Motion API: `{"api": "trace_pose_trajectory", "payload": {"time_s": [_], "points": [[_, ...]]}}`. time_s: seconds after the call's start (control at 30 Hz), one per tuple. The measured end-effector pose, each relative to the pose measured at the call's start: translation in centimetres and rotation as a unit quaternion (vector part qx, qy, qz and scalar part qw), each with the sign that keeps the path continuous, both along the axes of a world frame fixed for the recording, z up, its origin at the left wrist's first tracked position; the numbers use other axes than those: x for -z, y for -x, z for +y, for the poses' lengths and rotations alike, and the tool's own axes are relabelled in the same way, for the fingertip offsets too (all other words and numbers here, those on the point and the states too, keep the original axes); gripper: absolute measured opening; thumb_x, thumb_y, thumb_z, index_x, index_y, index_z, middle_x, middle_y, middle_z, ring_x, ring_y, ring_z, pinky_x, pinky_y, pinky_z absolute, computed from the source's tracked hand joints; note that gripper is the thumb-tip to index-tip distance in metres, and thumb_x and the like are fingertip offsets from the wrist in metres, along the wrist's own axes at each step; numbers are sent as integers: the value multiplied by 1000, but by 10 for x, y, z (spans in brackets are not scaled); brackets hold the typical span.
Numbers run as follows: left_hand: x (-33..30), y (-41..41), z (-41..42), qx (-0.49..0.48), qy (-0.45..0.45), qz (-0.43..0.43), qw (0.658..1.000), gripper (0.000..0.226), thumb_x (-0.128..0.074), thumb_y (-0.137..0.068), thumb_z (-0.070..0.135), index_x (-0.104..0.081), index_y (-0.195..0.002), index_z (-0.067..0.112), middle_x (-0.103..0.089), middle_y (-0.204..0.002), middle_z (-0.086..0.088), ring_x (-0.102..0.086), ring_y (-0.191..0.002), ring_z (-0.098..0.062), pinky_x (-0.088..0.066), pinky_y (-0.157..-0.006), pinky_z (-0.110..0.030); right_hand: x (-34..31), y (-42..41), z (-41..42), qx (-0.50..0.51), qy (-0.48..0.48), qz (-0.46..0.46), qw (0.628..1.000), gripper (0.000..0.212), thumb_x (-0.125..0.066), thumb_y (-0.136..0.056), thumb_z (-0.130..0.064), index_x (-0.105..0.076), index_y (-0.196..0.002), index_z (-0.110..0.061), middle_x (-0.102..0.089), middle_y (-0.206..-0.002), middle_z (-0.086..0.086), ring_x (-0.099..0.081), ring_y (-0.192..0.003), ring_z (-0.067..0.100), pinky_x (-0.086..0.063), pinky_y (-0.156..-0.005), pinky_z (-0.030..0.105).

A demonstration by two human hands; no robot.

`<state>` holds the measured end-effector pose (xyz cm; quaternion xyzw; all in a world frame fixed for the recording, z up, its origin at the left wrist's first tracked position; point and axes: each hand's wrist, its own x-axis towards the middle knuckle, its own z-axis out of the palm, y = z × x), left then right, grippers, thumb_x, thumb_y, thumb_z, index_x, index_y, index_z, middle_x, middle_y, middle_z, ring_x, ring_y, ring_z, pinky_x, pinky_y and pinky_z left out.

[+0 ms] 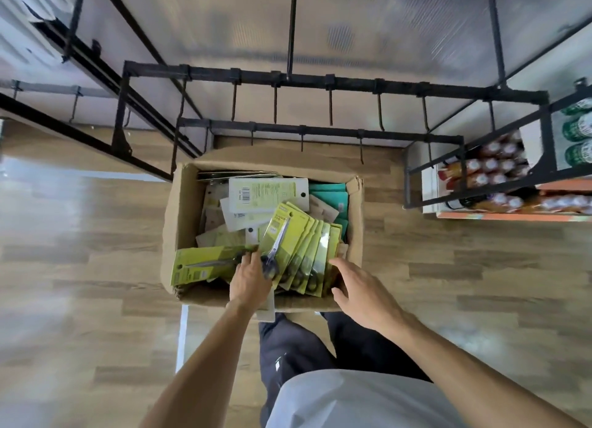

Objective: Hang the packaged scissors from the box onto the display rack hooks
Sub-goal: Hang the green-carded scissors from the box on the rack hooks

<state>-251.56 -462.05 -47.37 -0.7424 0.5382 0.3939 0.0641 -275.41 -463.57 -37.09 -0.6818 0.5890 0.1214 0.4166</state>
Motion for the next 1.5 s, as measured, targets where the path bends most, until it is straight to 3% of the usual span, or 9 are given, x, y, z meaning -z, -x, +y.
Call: {"api": "trace_pose_trajectory", "payload": {"time_s": [0.17, 0.53, 0.8, 0.9, 1.0, 1.2, 1.3, 1.43, 1.5], "points": [[-2, 1, 0, -42, -6, 21, 999, 52, -74, -82, 31, -41, -116, 10, -52, -113, -12, -60, -101, -35, -50, -74, -42, 1, 8, -6, -10, 3, 11, 1000, 54, -54, -101, -25, -33, -149, -19, -45, -152, 0, -49, -135, 20, -43, -109, 34], [3, 5, -4, -19, 14, -16, 1000, 63, -82, -77, 40, -47, -119, 9, -52, -120, -11, -60, -107, -30, -53, -86, -38, 7, 1, 9, -24, -13, 10, 1000, 51, -52, -100, -25, -35, -147, -19, -51, -146, 2, -53, -128, 22, -46, -103, 34], [-38, -10, -2, -11, 66, -58, 996, 62, -79, -69, 56, -57, -111, 16, -57, -103, -1, -62, -90, -24, -47, -65, -32, 25, -15, 17, -38, -35, -3, 999, 51, -53, -100, -23, -36, -147, -17, -55, -140, 4, -55, -125, 23, -47, -99, 34], [-60, -29, 7, -42, 132, -46, 989, 59, -85, -64, 51, -62, -108, 19, -59, -102, 1, -58, -92, -23, -48, -68, -33, 38, -28, 15, -43, -49, -8, 998, 49, -55, -99, -25, -38, -144, -15, -56, -139, 7, -57, -121, 25, -49, -97, 37], [-82, -47, 18, -76, 182, -14, 980, 54, -91, -62, 34, -63, -105, 19, -56, -102, 4, -52, -85, -16, -39, -63, -28, 54, -41, 15, -26, -75, 4, 997, 44, -57, -98, -25, -44, -139, -15, -59, -132, 8, -60, -118, 27, -51, -91, 37], [-98, -71, 35, -109, 183, -37, 976, 52, -91, -59, 36, -55, -91, 16, -60, -89, 3, -52, -73, -21, -37, -58, -29, 84, -72, 14, 93, -126, -22, 987, 36, -61, -94, -22, -55, -128, -14, -63, -118, 6, -61, -106, 24, -51, -89, 34], [-97, -75, 46, -128, 192, -40, 972, 53, -92, -58, 38, -54, -87, 16, -62, -85, 3, -53, -68, -22, -36, -57, -28, 101, -87, 9, 207, -135, -19, 969, 30, -64, -92, -23, -61, -120, -13, -66, -113, 6, -63, -102, 25, -53, -85, 32], [-96, -80, 58, -141, 196, -34, 970, 53, -93, -58, 33, -57, -89, 11, -58, -84, 0, -50, -67, -21, -37, -58, -29, 114, -104, -4, 365, -128, -19, 922, 15, -68, -93, -28, -69, -89, -14, -72, -92, 6, -68, -88, 26, -57, -78, 35], [-95, -83, 64, -145, 194, -33, 970, 53, -93, -58, 33, -57, -89, 10, -55, -82, 0, -49, -68, -22, -37, -58, -30, 125, -108, -8, 439, -126, -38, 889, 22, -72, -90, -26, -65, -71, -16, -74, -83, 9, -70, -80, 27, -60, -77, 41]]}}
